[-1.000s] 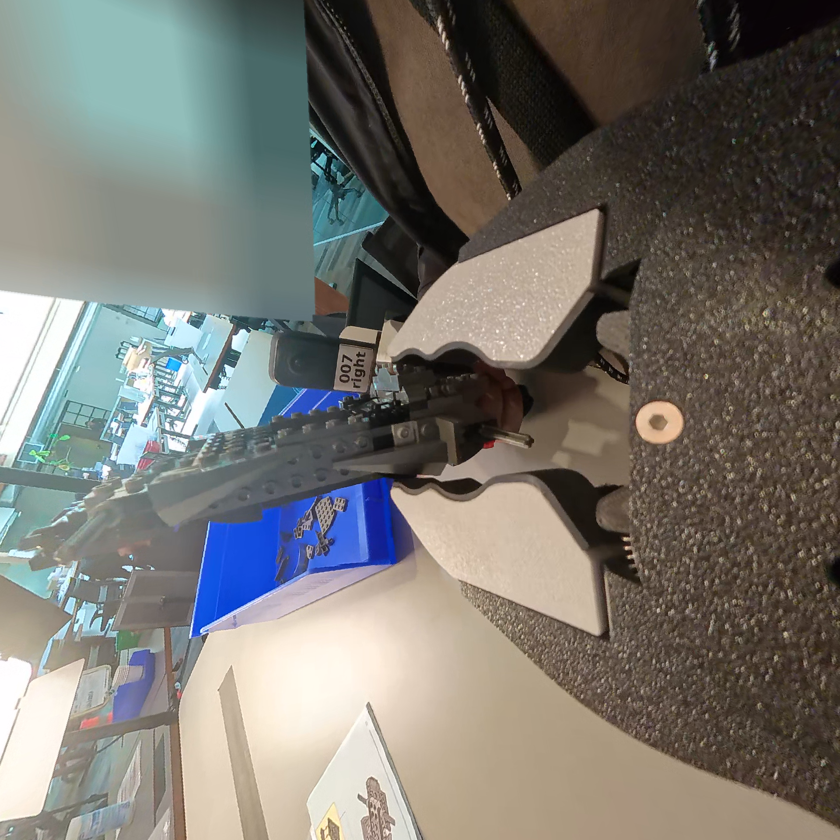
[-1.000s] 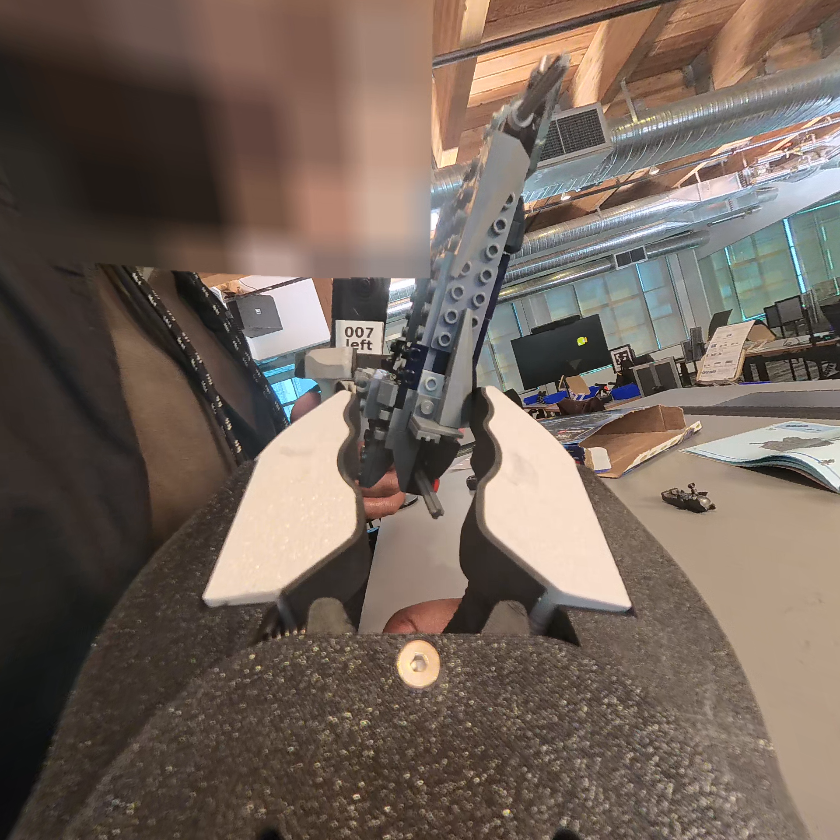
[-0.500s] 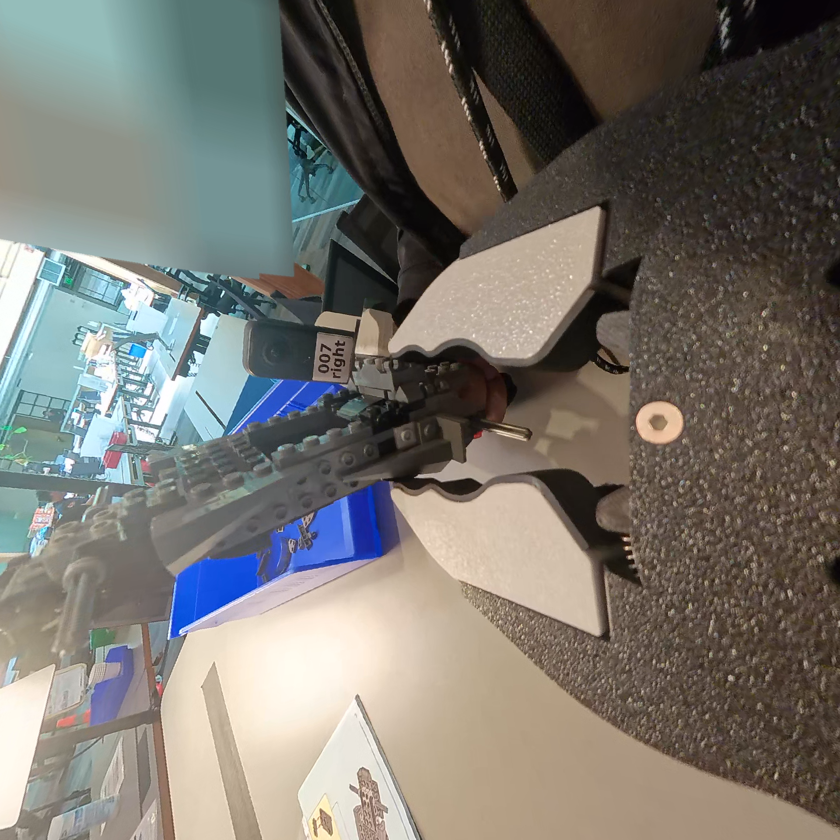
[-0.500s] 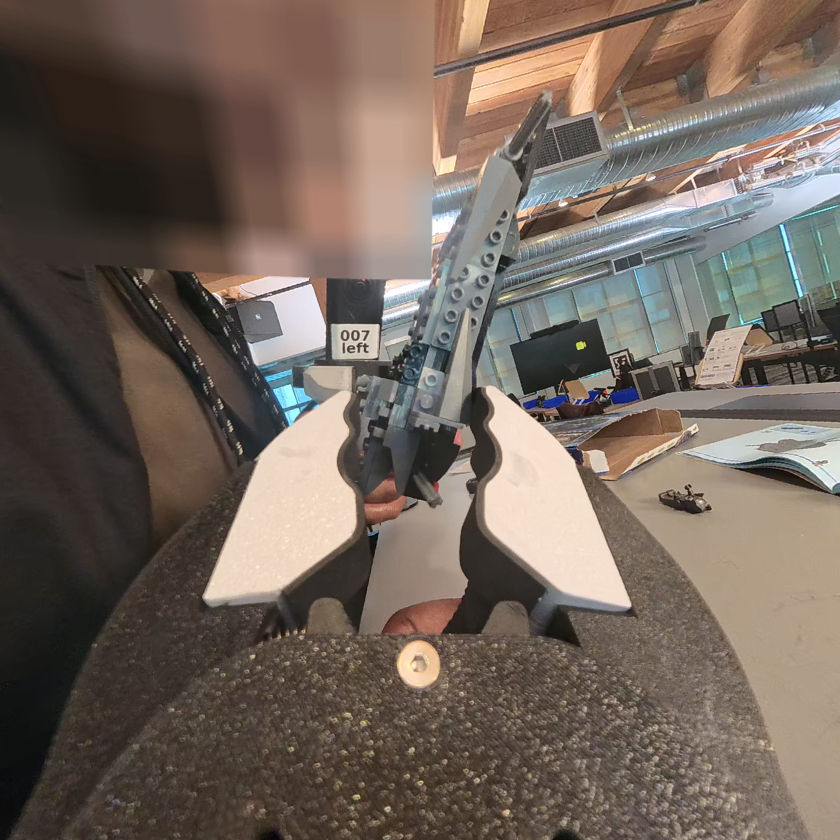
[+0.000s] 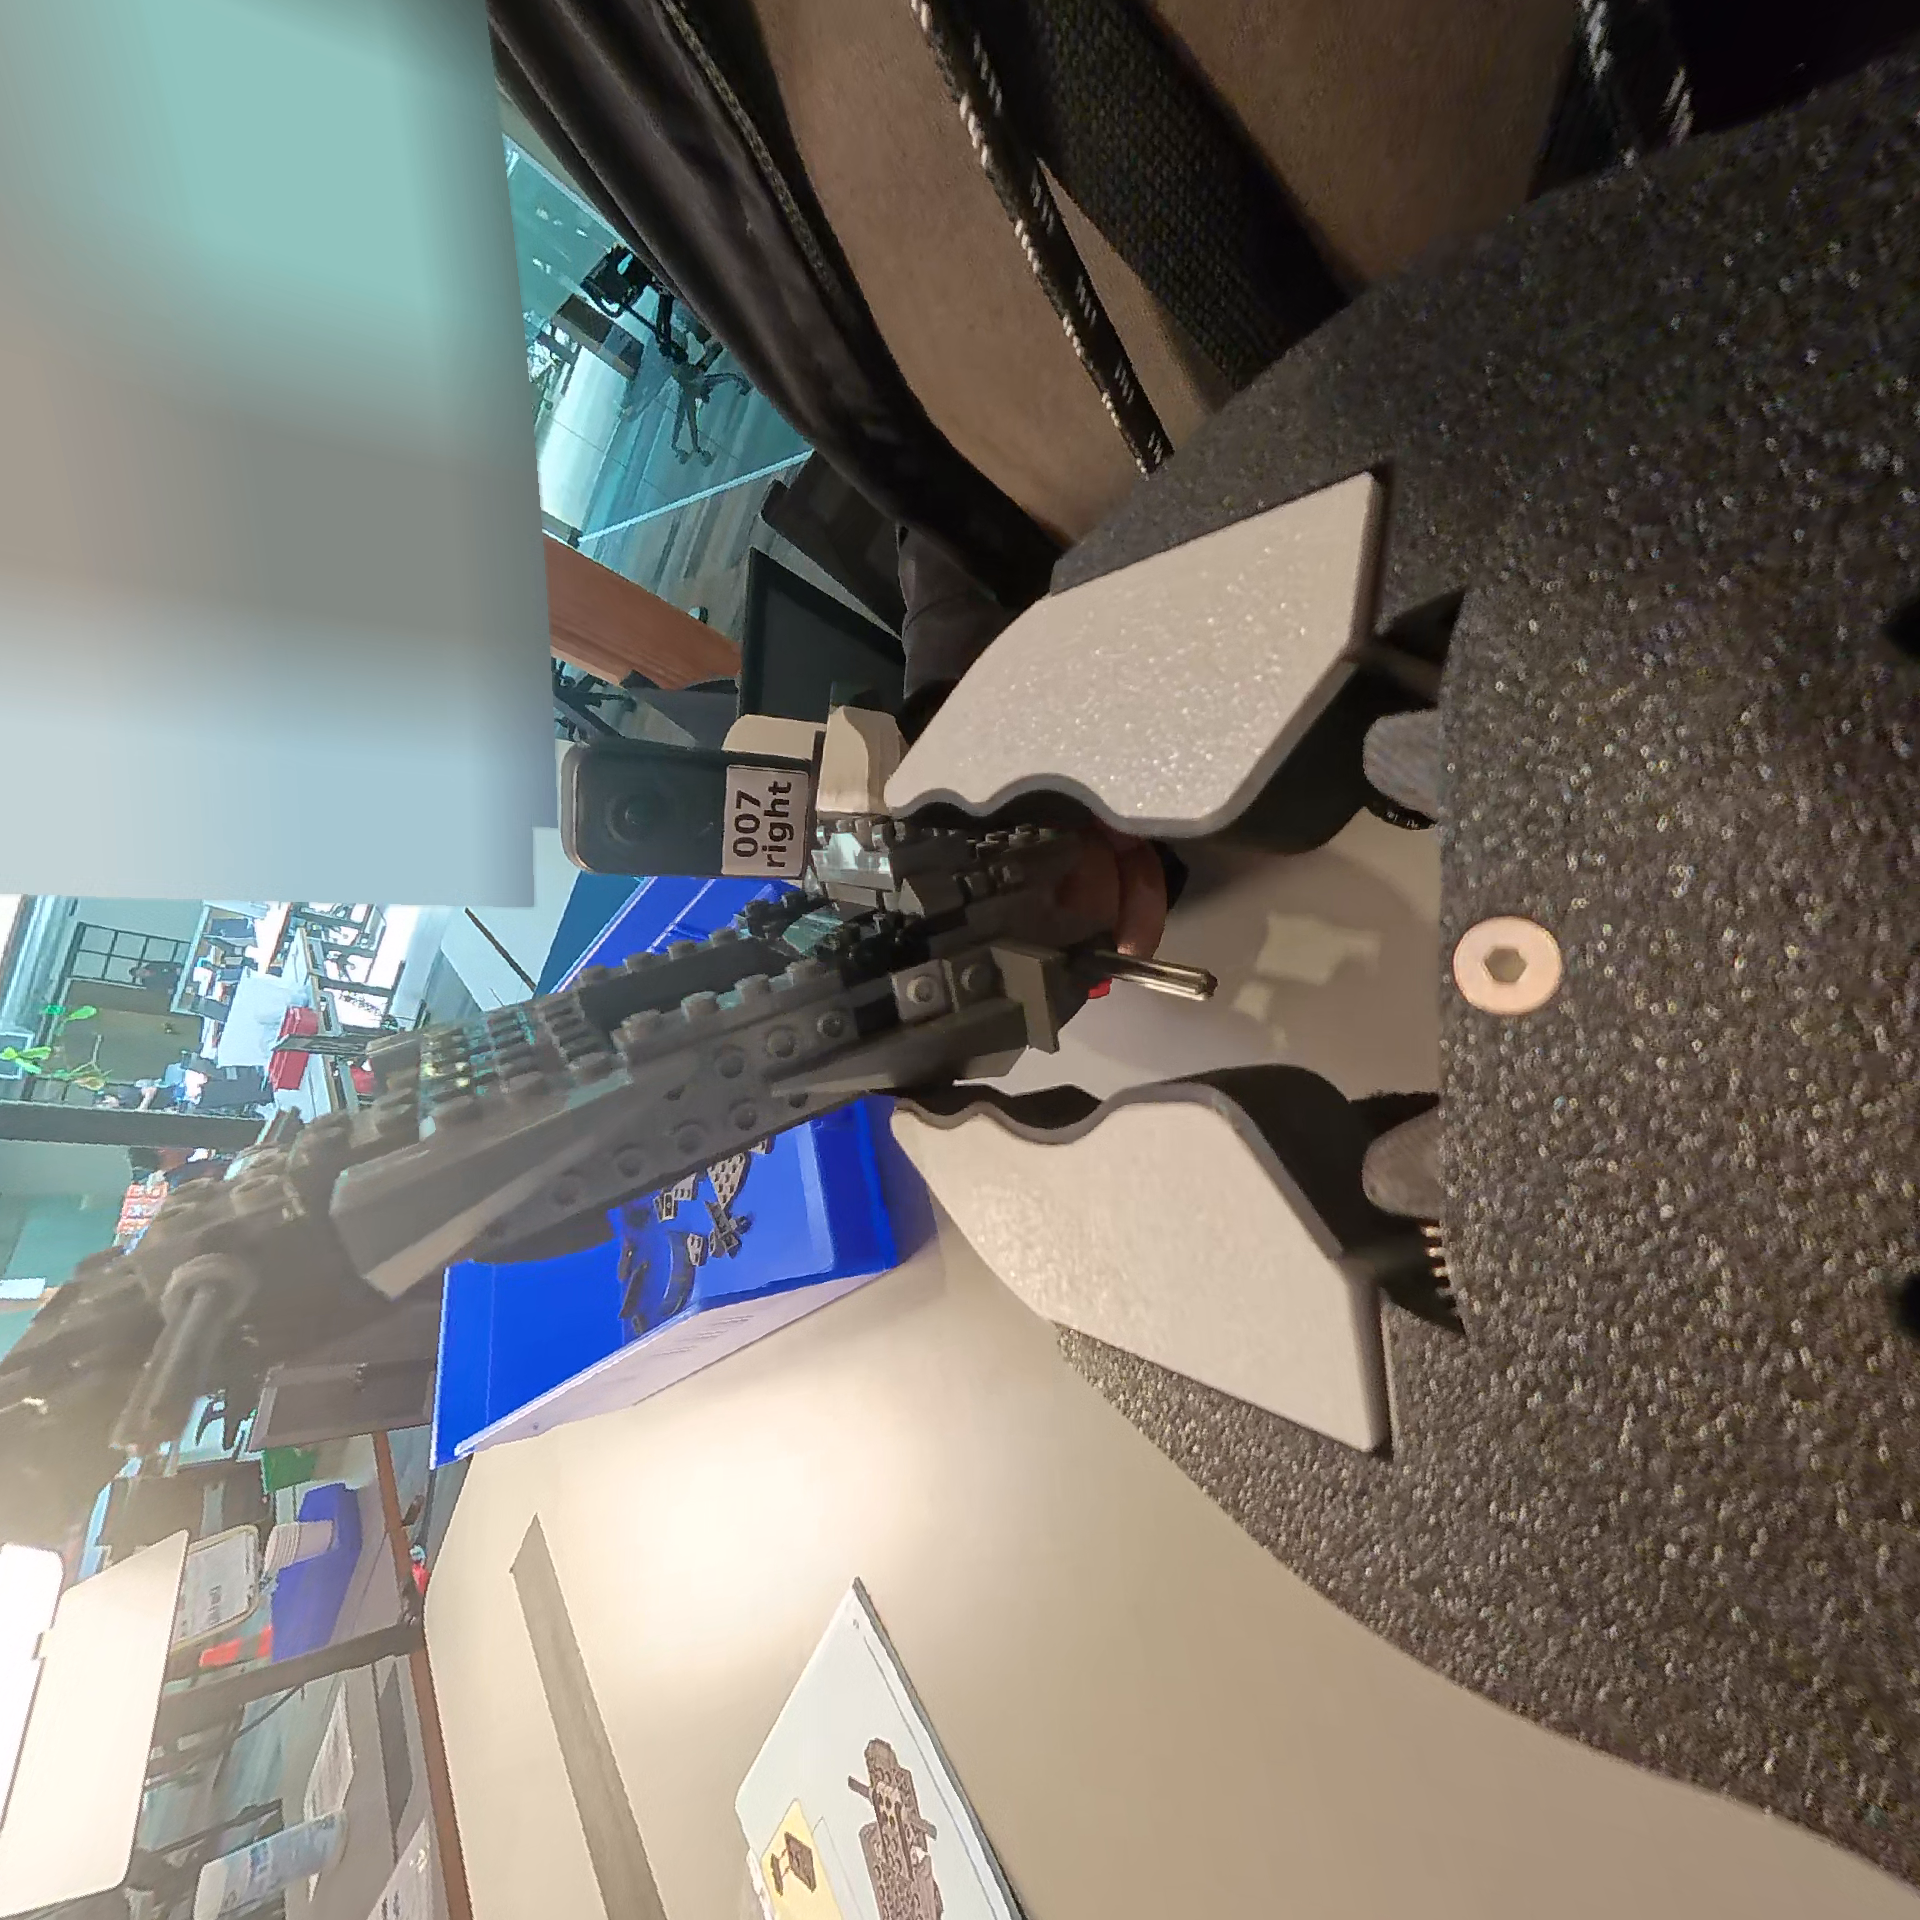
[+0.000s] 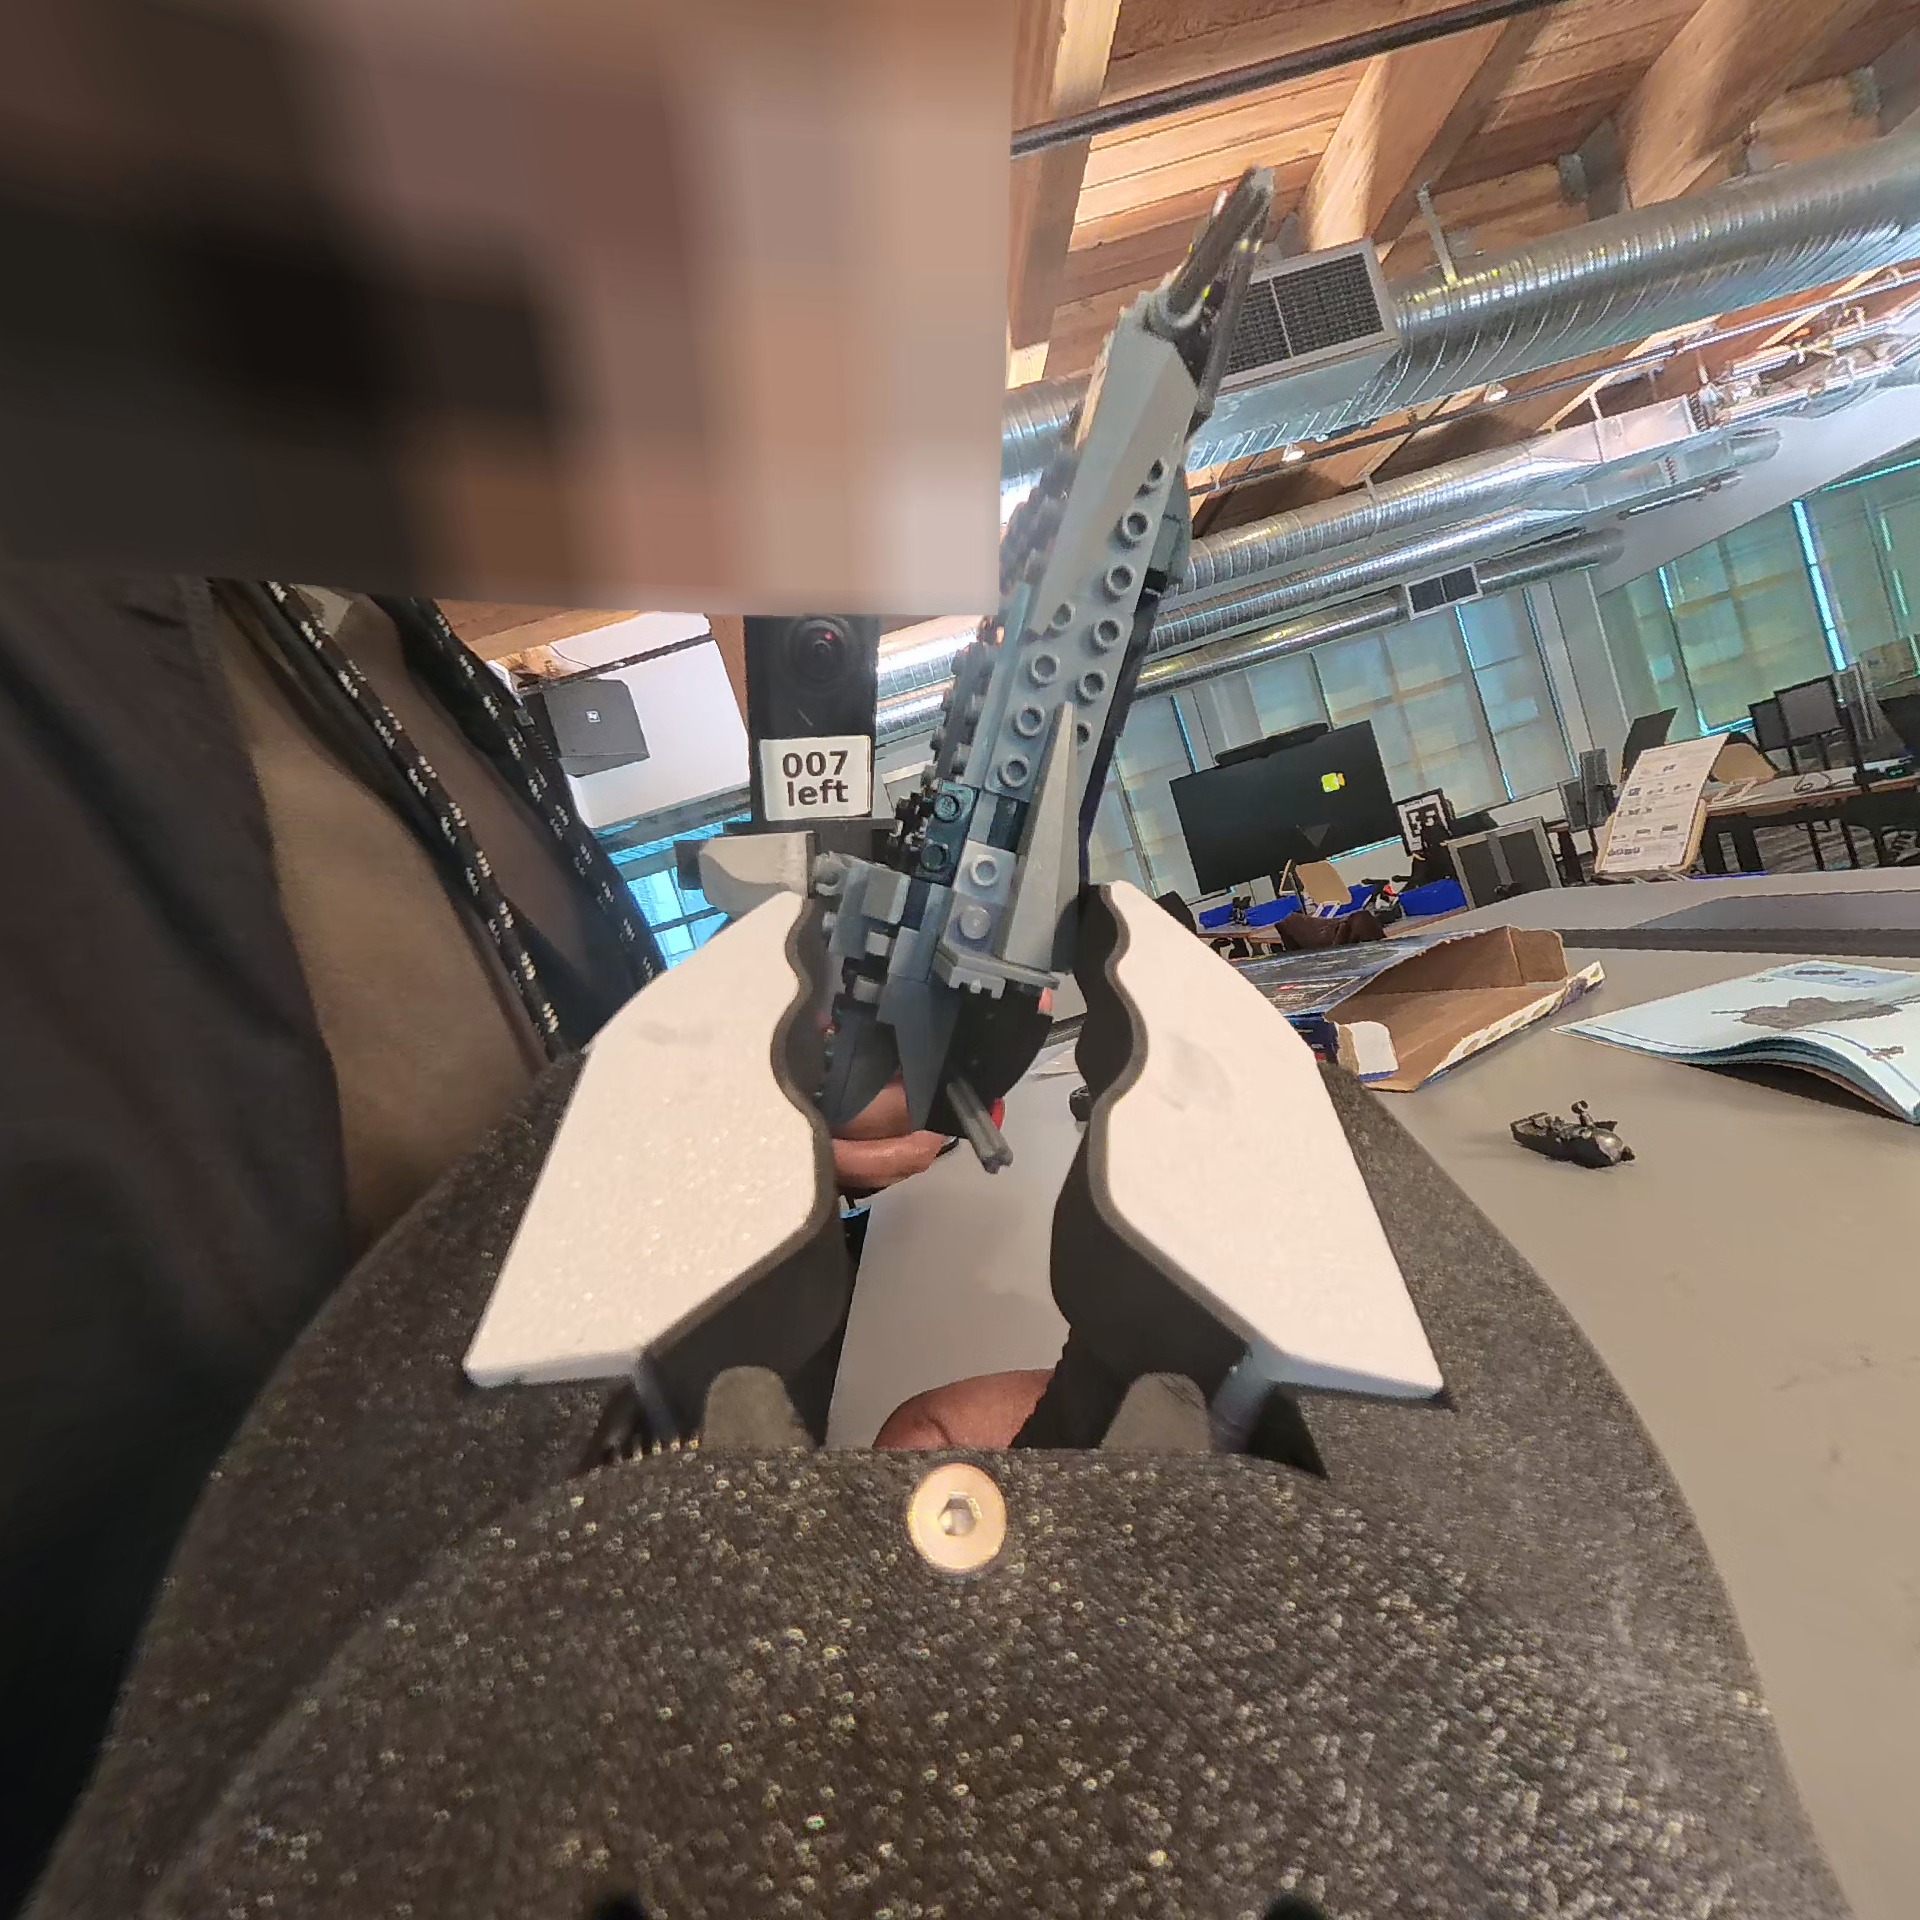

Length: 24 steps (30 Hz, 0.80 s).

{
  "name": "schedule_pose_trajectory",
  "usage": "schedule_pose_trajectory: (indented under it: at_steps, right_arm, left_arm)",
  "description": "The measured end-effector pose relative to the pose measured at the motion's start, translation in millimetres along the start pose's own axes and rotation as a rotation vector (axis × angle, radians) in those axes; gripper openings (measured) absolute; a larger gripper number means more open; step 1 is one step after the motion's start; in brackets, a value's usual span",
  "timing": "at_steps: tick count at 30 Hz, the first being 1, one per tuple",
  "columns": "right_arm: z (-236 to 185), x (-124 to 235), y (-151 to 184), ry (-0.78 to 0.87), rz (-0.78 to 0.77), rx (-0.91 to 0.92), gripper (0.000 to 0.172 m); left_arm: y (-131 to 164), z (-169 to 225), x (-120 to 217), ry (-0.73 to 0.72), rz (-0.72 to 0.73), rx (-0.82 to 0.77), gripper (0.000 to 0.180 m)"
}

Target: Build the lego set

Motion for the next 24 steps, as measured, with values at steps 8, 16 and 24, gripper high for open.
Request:
schedule_pose_trajectory:
  at_steps: [8, 16, 24]
  right_arm:
    - [-1.5, -0.8, 1.4, 0.002, -0.005, 0.005, 0.047]
    - [-2.9, -1.1, 2.1, 0.007, -0.013, 0.012, 0.047]
    - [-1.3, -2.7, 4.2, 0.026, -0.035, -0.002, 0.047]
  left_arm:
    - [0.1, 0.7, 1.8, 0.006, 0.009, -0.028, 0.047]
    - [0.7, 1.6, 2.9, 0.014, 0.016, -0.041, 0.047]
    - [2.9, -1.0, 4.6, 0.015, 0.023, -0.006, 0.047]
Point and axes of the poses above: each gripper's, where its closed fingertips meet, x back along the fingers, y out of its underside, z = x × y across the jaws, the point moved 4 cm from there along x, back along the fingers, and after that the axes turned 4 degrees about y, right-handed, at the moved point
